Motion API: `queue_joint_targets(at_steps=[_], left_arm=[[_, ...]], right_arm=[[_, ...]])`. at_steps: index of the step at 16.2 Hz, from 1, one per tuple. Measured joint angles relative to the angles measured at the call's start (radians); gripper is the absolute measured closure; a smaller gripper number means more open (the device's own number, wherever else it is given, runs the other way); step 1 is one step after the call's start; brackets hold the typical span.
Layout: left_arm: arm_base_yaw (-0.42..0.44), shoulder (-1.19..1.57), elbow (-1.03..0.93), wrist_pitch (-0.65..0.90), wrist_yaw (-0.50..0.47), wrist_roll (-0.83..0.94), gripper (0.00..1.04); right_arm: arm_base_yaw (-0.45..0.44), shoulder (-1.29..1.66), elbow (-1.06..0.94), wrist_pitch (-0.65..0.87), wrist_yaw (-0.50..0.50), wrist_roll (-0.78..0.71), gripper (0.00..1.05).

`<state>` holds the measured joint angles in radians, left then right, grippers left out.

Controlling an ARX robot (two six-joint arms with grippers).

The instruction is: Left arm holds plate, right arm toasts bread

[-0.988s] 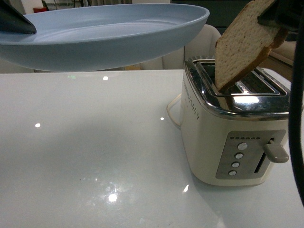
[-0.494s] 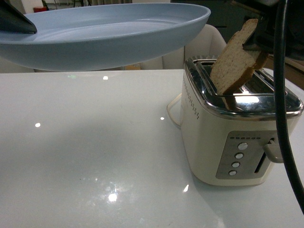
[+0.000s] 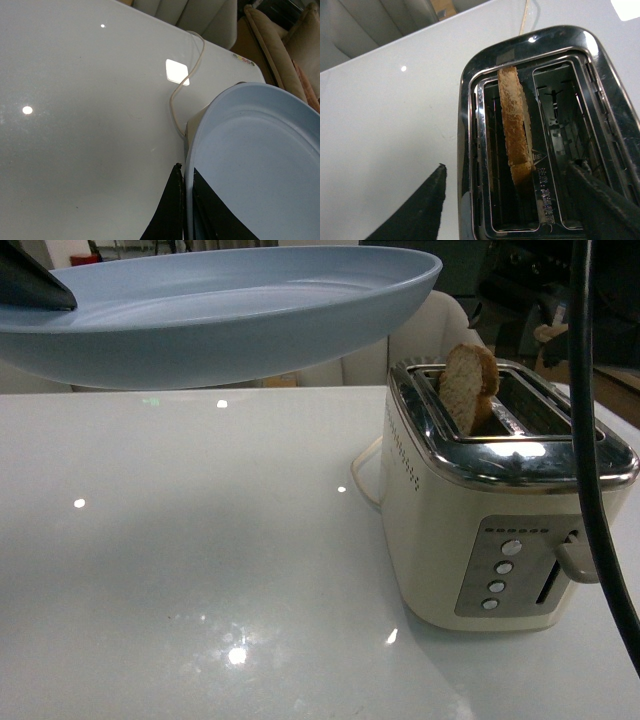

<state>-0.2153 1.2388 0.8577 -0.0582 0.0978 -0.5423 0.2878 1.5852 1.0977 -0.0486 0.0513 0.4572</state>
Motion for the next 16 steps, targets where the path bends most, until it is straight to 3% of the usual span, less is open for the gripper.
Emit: queue_joint_targets(at_steps=[2,5,8,11,14,16], left_arm=[[0.000,0.000,0.000,0.000,0.000,0.000,1.02],[0.000,0.000,0.000,0.000,0.000,0.000,1.02],[0.000,0.000,0.000,0.000,0.000,0.000,1.02],[0.000,0.000,0.000,0.000,0.000,0.000,1.02],[0.000,0.000,0.000,0.000,0.000,0.000,1.02],[0.000,0.000,0.000,0.000,0.000,0.000,1.02]], right_arm=[[0.011,-0.077,-0.082,0.088,0.046,-0.051,0.04],[0.020,-0.218,-0.192,0.170,0.056,-0.097,0.06],[0.020,-0.460,-0.346,0.249,0.158,-0.198,0.06],[0.018,-0.707,-0.485,0.237,0.209,-0.285,0.06],[-0.069,-0.915,-0.579,0.130,0.169,-0.320,0.06],[-0.201,-1.045,-0.611,0.100,0.073,-0.345,0.11]])
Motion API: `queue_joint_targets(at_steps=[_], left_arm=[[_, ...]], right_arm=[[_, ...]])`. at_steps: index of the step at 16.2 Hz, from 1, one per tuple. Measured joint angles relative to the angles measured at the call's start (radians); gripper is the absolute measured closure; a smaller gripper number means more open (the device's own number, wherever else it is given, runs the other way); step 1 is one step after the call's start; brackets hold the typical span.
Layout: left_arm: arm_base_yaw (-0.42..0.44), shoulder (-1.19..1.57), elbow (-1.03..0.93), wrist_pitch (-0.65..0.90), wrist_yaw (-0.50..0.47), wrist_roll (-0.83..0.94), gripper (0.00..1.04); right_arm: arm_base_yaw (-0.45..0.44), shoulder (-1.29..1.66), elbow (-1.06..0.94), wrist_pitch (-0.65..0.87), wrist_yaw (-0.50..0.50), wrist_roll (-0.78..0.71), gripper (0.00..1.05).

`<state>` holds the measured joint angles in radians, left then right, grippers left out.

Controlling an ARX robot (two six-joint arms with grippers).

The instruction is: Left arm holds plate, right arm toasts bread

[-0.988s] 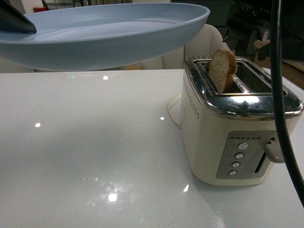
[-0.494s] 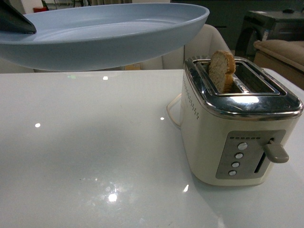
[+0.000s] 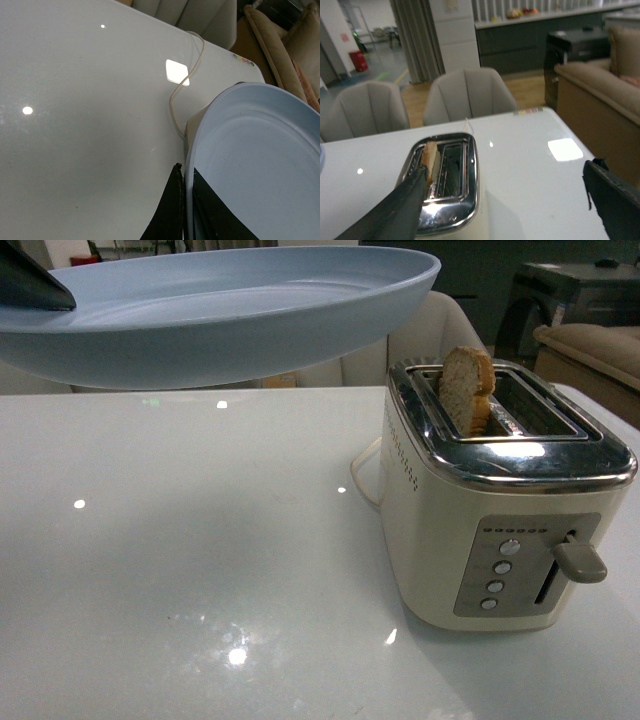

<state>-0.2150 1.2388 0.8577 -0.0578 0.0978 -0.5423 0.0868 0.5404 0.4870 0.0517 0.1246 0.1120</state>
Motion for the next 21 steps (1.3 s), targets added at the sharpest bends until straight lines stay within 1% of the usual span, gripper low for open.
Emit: queue_joint_targets(at_steps=[1,2,3,5,6,7,9,13,14,15,21], left_arm=[[0.000,0.000,0.000,0.000,0.000,0.000,1.02],[0.000,0.000,0.000,0.000,0.000,0.000,1.02],[0.000,0.000,0.000,0.000,0.000,0.000,1.02],[0.000,0.000,0.000,-0.001,0.000,0.000,1.02],[0.000,0.000,0.000,0.000,0.000,0.000,1.02],[0.000,0.000,0.000,0.000,0.000,0.000,1.02],[0.000,0.000,0.000,0.000,0.000,0.000,1.02],[0.000,0.000,0.000,0.000,0.000,0.000,1.02],[0.000,0.000,0.000,0.000,0.000,0.000,1.02],[0.000,0.000,0.000,0.000,0.001,0.000,1.02],[0.000,0.000,0.000,0.002,0.001,0.000,1.02]], right_arm=[[-0.076,-0.068,-0.048,0.008,-0.083,-0.043,0.22],[-0.093,-0.150,-0.135,0.001,-0.108,-0.072,0.36],[-0.089,-0.184,-0.194,0.010,-0.124,-0.088,0.49],[-0.087,-0.217,-0.262,0.049,-0.124,-0.096,0.68],[-0.087,-0.238,-0.290,0.054,-0.124,-0.099,0.79],[-0.087,-0.250,-0.307,0.055,-0.124,-0.102,0.88],[-0.087,-0.282,-0.340,0.061,-0.124,-0.107,1.02],[-0.087,-0.337,-0.390,0.058,-0.124,-0.108,1.03],[-0.087,-0.396,-0.396,-0.033,-0.123,-0.108,1.03],[-0.087,-0.472,-0.419,-0.069,-0.125,-0.108,1.03],[-0.087,-0.499,-0.437,-0.058,-0.124,-0.108,1.03]])
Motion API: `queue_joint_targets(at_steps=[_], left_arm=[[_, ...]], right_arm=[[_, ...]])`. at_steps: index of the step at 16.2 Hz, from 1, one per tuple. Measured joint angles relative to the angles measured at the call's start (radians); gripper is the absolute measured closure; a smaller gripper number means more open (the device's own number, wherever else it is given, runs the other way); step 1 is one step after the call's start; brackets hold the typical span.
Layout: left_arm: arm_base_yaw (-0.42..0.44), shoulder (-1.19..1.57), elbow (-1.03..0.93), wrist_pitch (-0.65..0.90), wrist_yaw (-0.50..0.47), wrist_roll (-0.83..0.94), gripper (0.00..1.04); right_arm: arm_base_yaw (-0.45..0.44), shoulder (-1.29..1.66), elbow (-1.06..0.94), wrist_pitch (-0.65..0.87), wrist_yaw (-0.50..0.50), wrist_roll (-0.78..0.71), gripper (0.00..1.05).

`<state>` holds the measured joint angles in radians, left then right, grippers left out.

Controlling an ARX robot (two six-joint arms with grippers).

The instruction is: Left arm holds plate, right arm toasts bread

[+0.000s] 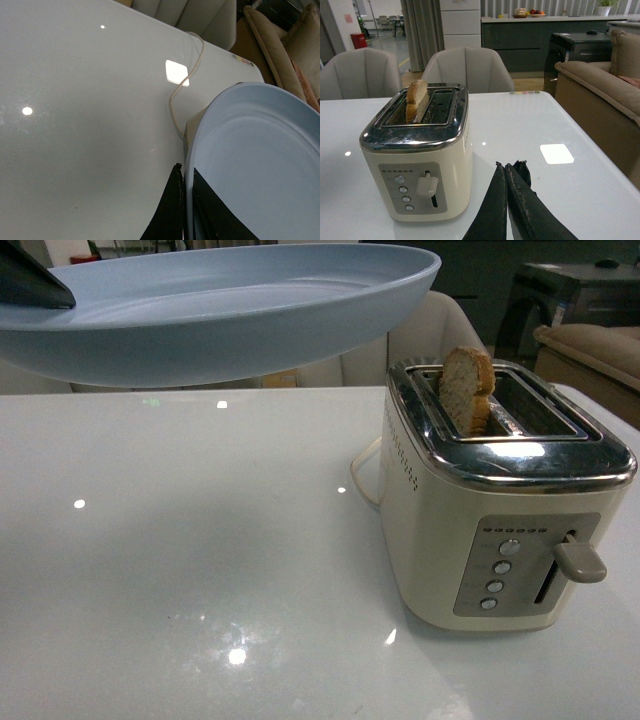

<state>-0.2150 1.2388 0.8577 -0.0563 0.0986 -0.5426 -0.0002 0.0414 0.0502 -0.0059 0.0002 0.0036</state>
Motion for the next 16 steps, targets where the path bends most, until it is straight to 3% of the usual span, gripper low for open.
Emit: queue_joint_targets(at_steps=[12,13,16], left_arm=[[0.000,0.000,0.000,0.000,0.002,0.000,1.02],[0.000,0.000,0.000,0.000,0.002,0.000,1.02],[0.000,0.000,0.000,0.000,0.002,0.000,1.02]], right_arm=[[0.000,-0.037,-0.038,0.002,0.000,-0.001,1.03],[0.000,-0.037,-0.038,0.002,0.000,-0.001,1.00],[0.000,-0.037,-0.038,0.002,0.000,-0.001,0.69]])
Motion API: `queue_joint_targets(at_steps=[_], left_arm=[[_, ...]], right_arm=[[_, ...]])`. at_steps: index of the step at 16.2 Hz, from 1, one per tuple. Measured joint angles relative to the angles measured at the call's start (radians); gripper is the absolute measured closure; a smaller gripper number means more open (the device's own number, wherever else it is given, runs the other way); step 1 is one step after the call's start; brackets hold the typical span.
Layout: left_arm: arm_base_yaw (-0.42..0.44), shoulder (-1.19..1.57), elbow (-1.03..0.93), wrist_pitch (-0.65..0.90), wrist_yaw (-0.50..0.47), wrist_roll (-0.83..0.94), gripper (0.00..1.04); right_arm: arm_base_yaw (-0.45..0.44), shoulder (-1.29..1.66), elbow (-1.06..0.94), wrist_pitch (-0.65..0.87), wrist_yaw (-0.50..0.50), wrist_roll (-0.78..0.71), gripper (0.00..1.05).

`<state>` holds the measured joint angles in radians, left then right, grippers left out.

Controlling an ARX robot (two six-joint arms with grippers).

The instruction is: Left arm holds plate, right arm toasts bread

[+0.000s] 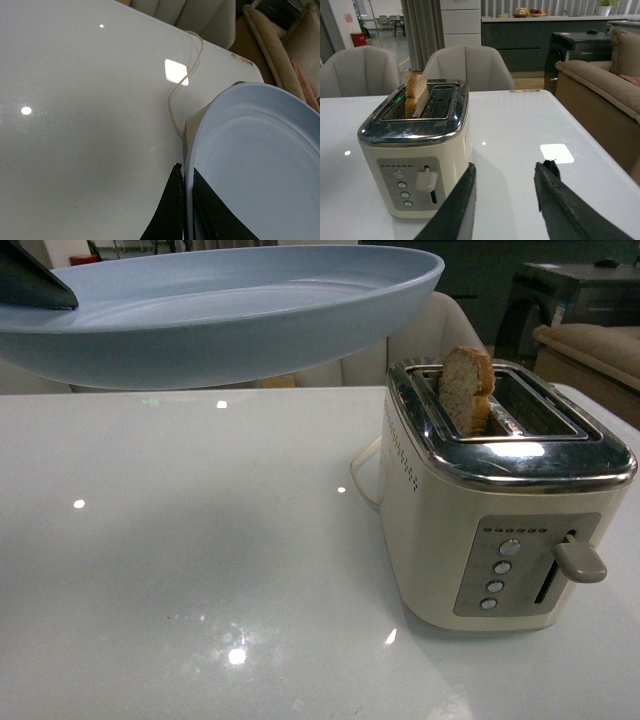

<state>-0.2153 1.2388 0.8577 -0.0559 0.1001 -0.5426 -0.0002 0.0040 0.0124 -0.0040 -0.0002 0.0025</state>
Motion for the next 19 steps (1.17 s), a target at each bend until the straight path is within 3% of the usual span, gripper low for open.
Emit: queue_joint_targets(at_steps=[5,18,19], left_arm=[[0.000,0.000,0.000,0.000,0.000,0.000,1.02],[0.000,0.000,0.000,0.000,0.000,0.000,1.02],[-0.012,0.000,-0.014,0.050,-0.043,0.017,1.02]], right_arm=[[0.000,0.000,0.000,0.000,0.000,0.000,0.07],[0.000,0.000,0.000,0.000,0.000,0.000,0.06],[0.000,0.000,0.000,0.000,0.000,0.000,0.06]])
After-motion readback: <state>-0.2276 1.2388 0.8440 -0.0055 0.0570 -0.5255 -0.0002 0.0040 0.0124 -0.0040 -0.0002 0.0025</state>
